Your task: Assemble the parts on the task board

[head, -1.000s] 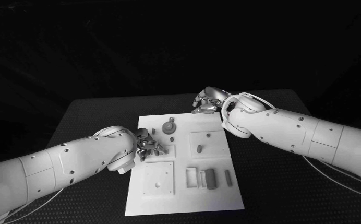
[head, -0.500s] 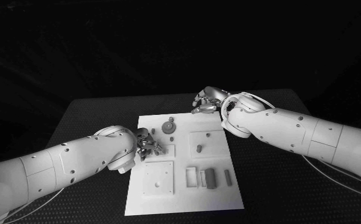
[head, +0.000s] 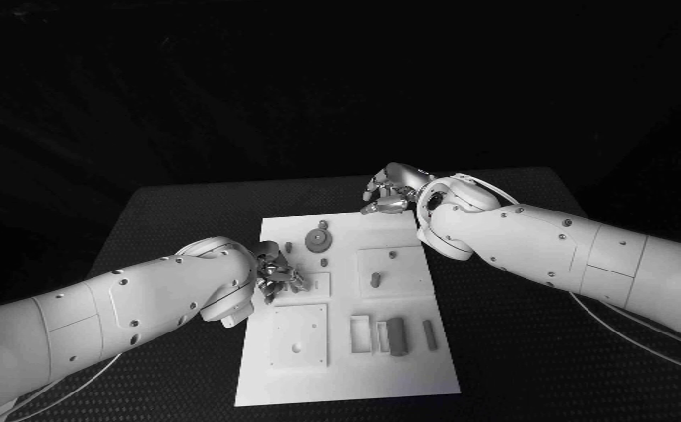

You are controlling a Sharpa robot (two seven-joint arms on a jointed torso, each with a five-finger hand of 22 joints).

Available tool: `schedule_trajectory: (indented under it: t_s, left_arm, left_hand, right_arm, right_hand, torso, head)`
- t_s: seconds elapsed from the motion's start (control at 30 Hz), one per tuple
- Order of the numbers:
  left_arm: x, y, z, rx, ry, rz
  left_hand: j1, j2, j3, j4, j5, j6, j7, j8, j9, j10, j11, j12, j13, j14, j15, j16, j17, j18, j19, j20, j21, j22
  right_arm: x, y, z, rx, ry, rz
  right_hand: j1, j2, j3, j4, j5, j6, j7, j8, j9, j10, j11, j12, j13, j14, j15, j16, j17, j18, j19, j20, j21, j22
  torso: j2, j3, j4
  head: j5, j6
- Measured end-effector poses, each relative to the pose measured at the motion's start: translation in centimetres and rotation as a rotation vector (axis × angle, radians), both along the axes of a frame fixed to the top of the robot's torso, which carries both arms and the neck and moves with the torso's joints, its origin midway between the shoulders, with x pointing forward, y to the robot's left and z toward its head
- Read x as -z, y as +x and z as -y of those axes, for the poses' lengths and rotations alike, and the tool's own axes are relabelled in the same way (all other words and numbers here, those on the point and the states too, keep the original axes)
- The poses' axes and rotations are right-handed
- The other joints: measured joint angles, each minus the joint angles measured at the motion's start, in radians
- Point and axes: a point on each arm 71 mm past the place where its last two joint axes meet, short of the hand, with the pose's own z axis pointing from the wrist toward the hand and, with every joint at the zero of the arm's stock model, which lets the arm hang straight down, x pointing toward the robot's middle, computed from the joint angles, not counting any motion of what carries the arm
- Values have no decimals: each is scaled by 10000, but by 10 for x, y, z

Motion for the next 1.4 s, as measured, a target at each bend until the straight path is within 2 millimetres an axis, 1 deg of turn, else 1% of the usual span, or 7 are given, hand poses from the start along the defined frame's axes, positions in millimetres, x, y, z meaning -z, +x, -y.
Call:
schedule_trajectory:
  t_s: [0.13, 0.23, 0.77, 0.9, 1.13, 1.33, 1.4]
  left_arm:
    - [0, 0, -2, -76, -129, -47]
    - [0, 0, -3, -121, -204, -78]
    - [2, 0, -6, -385, -599, -475]
    - [-2, 3, -6, -470, -797, -635]
    - [-3, 6, -9, -495, -854, -1002]
    - [-4, 9, -8, -464, -810, -1219]
    - [-5, 9, -8, -429, -775, -1289]
  left_hand:
    - [-15, 16, 413, 128, -30, 59, 39, 1, -20, -1, 1, 0, -16, 0, 30, 0, -8, 0, 15, 47, -2, 0]
    - [-68, 69, 580, 166, 5, 93, 9, 39, -31, -1, 1, 40, -27, -6, 36, 0, -9, 0, 13, 49, -2, -1]
    - [-312, 313, 770, 104, 2, 128, -29, 154, 11, -4, 5, 40, -36, 8, 24, 40, -7, -1, -20, 82, -32, -3]
    - [-370, 371, 815, 60, -8, 127, -30, 154, 17, -19, 19, 39, -36, 6, 26, 40, -7, -1, -21, 83, -32, -3]
    - [-370, 371, 833, 40, 42, 120, -36, 155, 17, 23, -23, 78, -43, 7, 31, 83, -7, -1, -16, 79, 8, -4]
    - [-370, 371, 837, 27, 42, 183, -44, 157, 17, 23, -23, 116, -46, 20, 46, 83, -7, -1, -2, 65, 8, -5]
    - [-369, 370, 837, 27, 124, 183, -44, 157, 17, 23, -22, 116, -57, 20, 46, 83, -7, 0, -2, 65, 8, -5]
  right_arm:
    - [0, 0, 0, -1, -1, -2]
    - [0, 0, 0, -2, -3, -4]
    - [0, 0, 0, -5, -17, -26]
    - [0, 0, 1, -4, -24, -34]
    - [1, 0, 1, 1, -35, -47]
    - [1, 0, 1, 1, -40, -54]
    - [1, 0, 1, 2, -42, -57]
  right_hand:
    - [0, 0, 0, 0, 0, 22, 22, 0, 0, 0, 0, 0, 0, 0, 0, 0, 0, -3, 0, 1, 0, 0]
    - [0, 0, 0, 0, 0, 27, 27, 0, 0, 0, 0, 0, 0, 0, 1, 0, 0, -7, -11, 11, 0, 0]
    - [0, 0, 0, 0, 0, 26, 27, 0, 0, 0, 0, 0, -7, 6, -4, 0, 0, -17, -12, 12, 0, 0]
    - [0, 0, 0, 0, 0, 26, 27, 0, 0, 0, 0, 0, -7, 27, -23, 0, 0, -58, -12, 12, 0, 0]
    - [0, 0, 0, 0, 0, 25, 26, 0, 0, 0, 0, 0, -7, 27, -23, 0, 0, -71, -13, 13, 0, 0]
    - [29, 29, 0, 0, 0, 24, 26, 0, 0, 0, 0, 0, -6, 27, -23, 0, 0, 7, -13, 13, 0, 0]
    - [39, 39, 0, 0, 0, 24, 26, 0, 0, 0, 0, 0, -6, 27, -22, 0, 0, 15, -13, 13, 1, 0]
  torso:
    - [0, 0, 0]
    - [0, 0, 0]
    - [0, 4, 0]
    - [0, 4, -3]
    - [0, 9, -5]
    - [0, 9, -5]
    - [0, 9, -5]
  head:
    - [-1, 0]
    - [-1, 0]
    - [-1, 1]
    - [-1, -8]
    - [-7, -24]
    - [-21, -27]
    - [-27, -28]
